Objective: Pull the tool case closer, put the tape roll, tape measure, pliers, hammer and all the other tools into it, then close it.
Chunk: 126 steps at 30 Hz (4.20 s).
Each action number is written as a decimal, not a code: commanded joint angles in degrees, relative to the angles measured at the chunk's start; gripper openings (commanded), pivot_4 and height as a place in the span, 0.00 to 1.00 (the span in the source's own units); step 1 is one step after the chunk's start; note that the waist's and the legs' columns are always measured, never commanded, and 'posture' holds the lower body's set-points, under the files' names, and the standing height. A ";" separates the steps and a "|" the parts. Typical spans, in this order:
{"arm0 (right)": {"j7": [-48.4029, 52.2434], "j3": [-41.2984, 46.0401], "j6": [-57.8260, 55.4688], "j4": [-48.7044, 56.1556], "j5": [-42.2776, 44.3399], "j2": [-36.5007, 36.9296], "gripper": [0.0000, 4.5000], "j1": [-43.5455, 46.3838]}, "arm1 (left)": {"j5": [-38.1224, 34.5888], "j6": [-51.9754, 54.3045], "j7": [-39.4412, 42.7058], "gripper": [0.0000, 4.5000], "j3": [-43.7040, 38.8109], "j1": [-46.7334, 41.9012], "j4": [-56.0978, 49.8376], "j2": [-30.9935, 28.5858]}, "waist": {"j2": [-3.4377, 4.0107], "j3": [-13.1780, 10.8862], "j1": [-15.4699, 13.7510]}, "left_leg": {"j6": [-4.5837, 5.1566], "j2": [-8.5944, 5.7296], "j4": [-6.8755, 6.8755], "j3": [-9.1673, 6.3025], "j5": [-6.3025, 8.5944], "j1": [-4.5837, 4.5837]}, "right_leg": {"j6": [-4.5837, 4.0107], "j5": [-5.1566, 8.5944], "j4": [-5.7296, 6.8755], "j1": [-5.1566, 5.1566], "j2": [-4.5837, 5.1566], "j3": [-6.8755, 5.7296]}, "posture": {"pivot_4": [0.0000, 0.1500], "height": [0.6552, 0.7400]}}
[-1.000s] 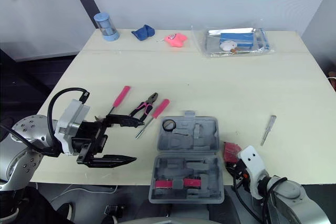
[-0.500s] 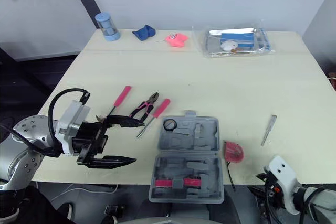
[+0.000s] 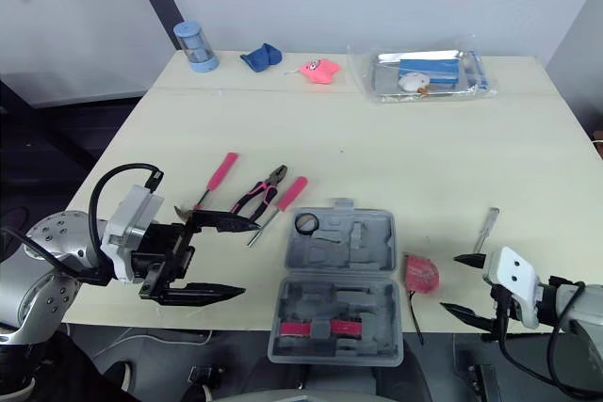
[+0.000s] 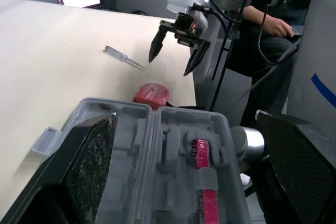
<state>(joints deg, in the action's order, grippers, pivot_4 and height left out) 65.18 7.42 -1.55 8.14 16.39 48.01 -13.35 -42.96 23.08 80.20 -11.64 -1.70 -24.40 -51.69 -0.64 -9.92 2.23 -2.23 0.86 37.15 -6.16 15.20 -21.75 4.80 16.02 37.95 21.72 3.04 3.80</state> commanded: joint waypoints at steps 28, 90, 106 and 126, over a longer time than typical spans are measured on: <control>-0.63 -12.34 10.63 -16.37 -8.76 -5.31 0.98 13.20 | -0.77 -2.76 5.11 1.00 -0.59 -0.92 0.66 -0.74 | 0.05 -0.03 0.18 | 0.00 0.00 0.02 -0.01 0.00 0.02 | -0.01 0.00 0.05 0.01 -0.01 0.00 | 1.00 1.00; 7.50 -38.08 -12.95 -11.62 -31.93 -8.33 0.65 54.13 | 1.96 -8.80 0.89 1.00 -5.25 2.77 10.34 3.94 | 0.30 -0.24 0.27 | -0.02 -0.03 0.04 -0.14 -0.01 -0.22 | -0.01 -0.01 0.07 0.28 0.02 -0.12 | 1.00 1.00; 6.99 -39.29 -20.47 -10.17 -36.05 -11.74 0.65 53.55 | 2.52 -9.36 0.51 1.00 -3.95 2.46 10.09 4.45 | 0.30 -0.24 0.31 | -0.02 -0.03 0.04 -0.14 -0.01 -0.24 | -0.01 -0.02 0.09 0.32 0.02 -0.11 | 1.00 1.00; 9.08 -24.73 -24.26 -3.28 -20.09 -7.22 0.97 47.73 | 2.04 -8.81 0.94 1.00 -4.01 2.31 10.11 4.16 | 0.29 -0.24 0.20 | -0.01 -0.03 0.03 -0.15 -0.01 -0.28 | -0.01 -0.02 0.07 0.34 0.03 -0.12 | 1.00 1.00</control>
<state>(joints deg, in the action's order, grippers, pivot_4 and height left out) 74.61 -20.20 -27.50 4.70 -6.43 40.93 34.77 -40.57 14.50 80.92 -15.13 0.80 -13.77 -47.23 -0.35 -10.16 2.43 -2.24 0.83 37.18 -6.31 15.19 -22.02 4.79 16.01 38.02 22.05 3.06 3.68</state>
